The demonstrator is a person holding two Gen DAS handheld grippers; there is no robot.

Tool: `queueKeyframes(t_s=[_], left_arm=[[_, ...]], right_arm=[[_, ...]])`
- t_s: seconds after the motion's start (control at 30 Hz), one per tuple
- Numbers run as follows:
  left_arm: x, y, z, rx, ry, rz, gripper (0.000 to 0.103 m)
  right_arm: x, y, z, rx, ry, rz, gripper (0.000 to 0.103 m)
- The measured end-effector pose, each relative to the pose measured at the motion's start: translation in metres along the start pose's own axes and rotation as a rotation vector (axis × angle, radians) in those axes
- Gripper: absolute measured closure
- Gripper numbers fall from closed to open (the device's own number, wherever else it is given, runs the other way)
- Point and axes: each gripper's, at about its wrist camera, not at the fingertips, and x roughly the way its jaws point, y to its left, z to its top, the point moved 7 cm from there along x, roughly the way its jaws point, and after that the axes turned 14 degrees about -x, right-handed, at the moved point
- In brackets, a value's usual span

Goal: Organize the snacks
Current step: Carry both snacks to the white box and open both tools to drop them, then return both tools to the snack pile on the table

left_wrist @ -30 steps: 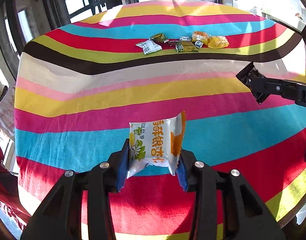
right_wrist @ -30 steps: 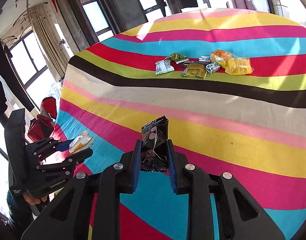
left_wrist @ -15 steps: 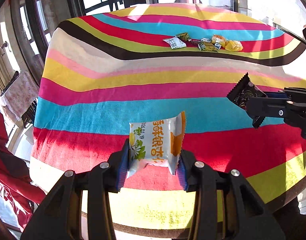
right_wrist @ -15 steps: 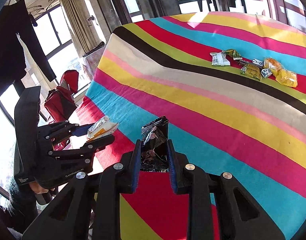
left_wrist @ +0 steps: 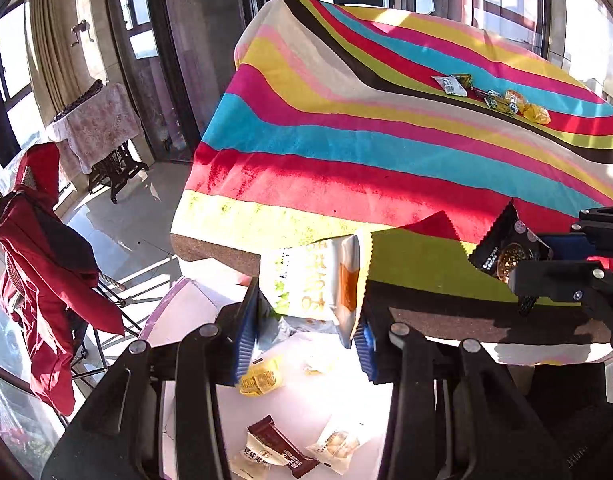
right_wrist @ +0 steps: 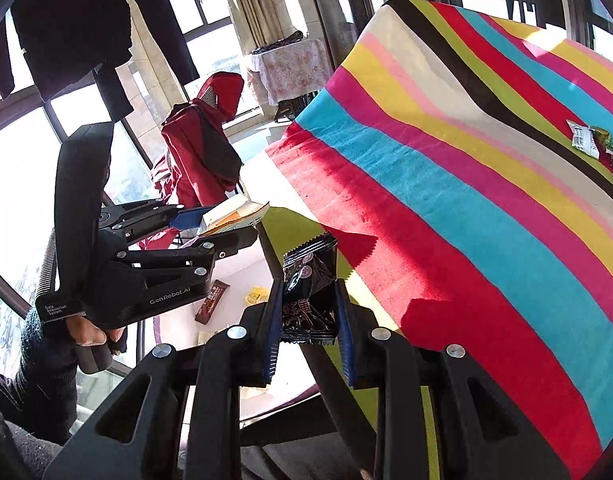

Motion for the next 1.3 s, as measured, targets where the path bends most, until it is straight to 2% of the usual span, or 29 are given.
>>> queueKeyframes(t_s=[0.2, 0.27, 0.3, 0.33, 0.37, 0.4, 0.47, 0.6, 0.7, 0.8, 0.87, 0.97, 1.1, 1.2, 1.3], left_arm=[[0.002, 0.057, -0.024, -0.086, 0.049, 0.097, 0.061], [0.007, 0.072, -0.032, -0.096, 0.079, 0.145, 0.058], [0.009, 0.079, -0.033, -0.101, 0.084, 0.187, 0.043], [0.010, 0.086, -0.032, -0.112, 0.075, 0.232, 0.019], [0.010, 0.091, -0.030, -0.126, 0.061, 0.269, 0.011], [0.009, 0.094, -0.025, -0.138, 0.045, 0.299, 0.003], [0.007, 0.091, -0.015, -0.148, 0.026, 0.323, 0.002], [0.009, 0.053, 0.013, -0.115, -0.005, 0.241, 0.002], [0.016, 0.003, 0.034, -0.075, -0.001, 0.104, 0.003], [0.028, -0.057, 0.053, -0.039, 0.031, -0.064, 0.002], [0.039, -0.092, 0.066, -0.030, 0.048, -0.145, 0.002], [0.060, -0.144, 0.087, -0.003, 0.028, -0.189, 0.002], [0.090, -0.202, 0.118, 0.013, -0.016, -0.216, 0.002], [0.121, -0.230, 0.144, 0.012, -0.014, -0.223, 0.002], [0.148, -0.241, 0.155, -0.017, 0.019, -0.212, 0.002]], right_arm=[[0.035, 0.057, -0.001, -0.125, 0.075, 0.105, 0.074], [0.043, 0.078, -0.005, -0.185, 0.103, 0.157, 0.074], [0.046, 0.085, -0.007, -0.213, 0.118, 0.157, 0.060], [0.046, 0.088, -0.008, -0.229, 0.125, 0.144, 0.046], [0.044, 0.088, -0.008, -0.232, 0.120, 0.133, 0.024], [0.039, 0.087, -0.006, -0.230, 0.101, 0.127, 0.024], [0.026, 0.079, -0.002, -0.223, 0.071, 0.117, 0.024], [-0.008, 0.035, 0.002, -0.162, 0.014, 0.019, 0.024], [-0.034, -0.009, -0.005, -0.109, 0.000, -0.068, 0.024], [-0.059, -0.058, -0.021, -0.040, 0.004, -0.165, 0.024], [-0.074, -0.089, -0.035, 0.006, 0.002, -0.236, 0.024], [-0.091, -0.138, -0.055, 0.100, 0.002, -0.316, 0.023], [-0.111, -0.195, -0.064, 0.273, -0.041, -0.342, 0.023], [-0.126, -0.250, -0.052, 0.423, -0.112, -0.361, 0.017], [-0.130, -0.307, -0.032, 0.589, -0.177, -0.310, 0.016]])
